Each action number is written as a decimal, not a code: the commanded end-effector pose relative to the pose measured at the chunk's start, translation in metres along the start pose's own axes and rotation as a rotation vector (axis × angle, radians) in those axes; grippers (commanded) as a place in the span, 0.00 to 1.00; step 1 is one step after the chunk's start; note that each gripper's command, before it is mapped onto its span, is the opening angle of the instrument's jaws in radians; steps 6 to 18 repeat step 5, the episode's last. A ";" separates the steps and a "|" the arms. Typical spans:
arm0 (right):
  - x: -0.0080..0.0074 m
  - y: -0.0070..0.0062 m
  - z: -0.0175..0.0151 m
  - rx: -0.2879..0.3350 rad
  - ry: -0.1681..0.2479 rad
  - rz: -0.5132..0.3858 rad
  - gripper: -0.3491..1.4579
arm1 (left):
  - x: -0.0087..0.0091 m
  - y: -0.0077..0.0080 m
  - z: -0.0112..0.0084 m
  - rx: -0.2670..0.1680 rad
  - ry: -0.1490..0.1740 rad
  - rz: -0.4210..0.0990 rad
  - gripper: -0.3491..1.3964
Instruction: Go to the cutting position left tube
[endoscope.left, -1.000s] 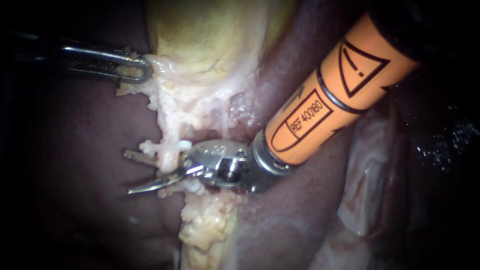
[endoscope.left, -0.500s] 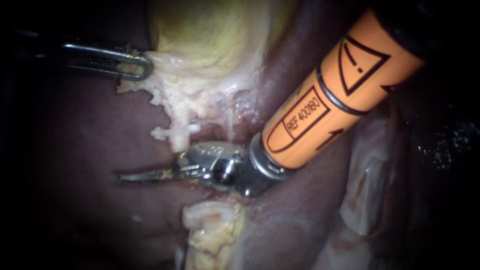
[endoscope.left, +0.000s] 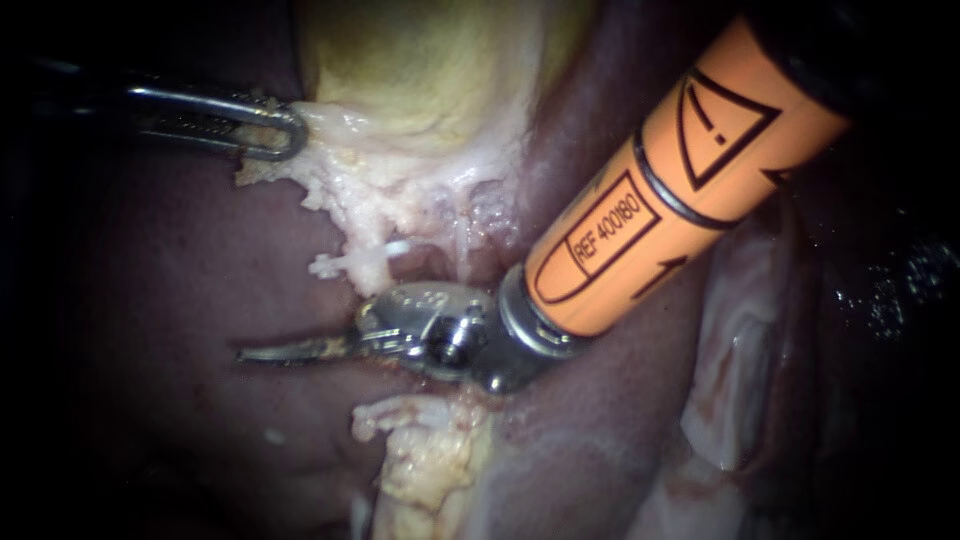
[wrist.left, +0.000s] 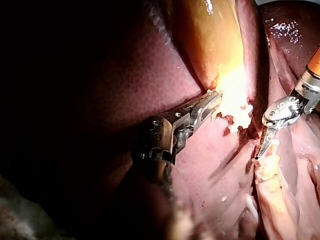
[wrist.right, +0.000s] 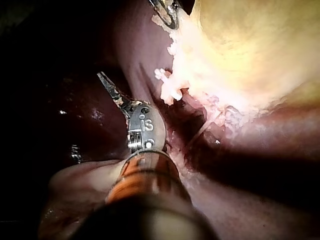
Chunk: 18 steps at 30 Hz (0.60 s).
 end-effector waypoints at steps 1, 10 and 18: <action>-0.0001 0.0000 0.0000 0.000 0.001 0.000 0.00 | 0.0000 0.0000 0.0000 0.000 0.000 0.000 0.00; -0.0002 0.0001 -0.0003 0.001 0.000 0.000 0.00 | 0.0000 0.0000 0.0000 0.003 0.001 0.000 0.00; -0.0002 0.0001 -0.0003 0.001 0.000 0.000 0.00 | 0.0000 0.0000 0.0000 0.003 0.001 0.000 0.00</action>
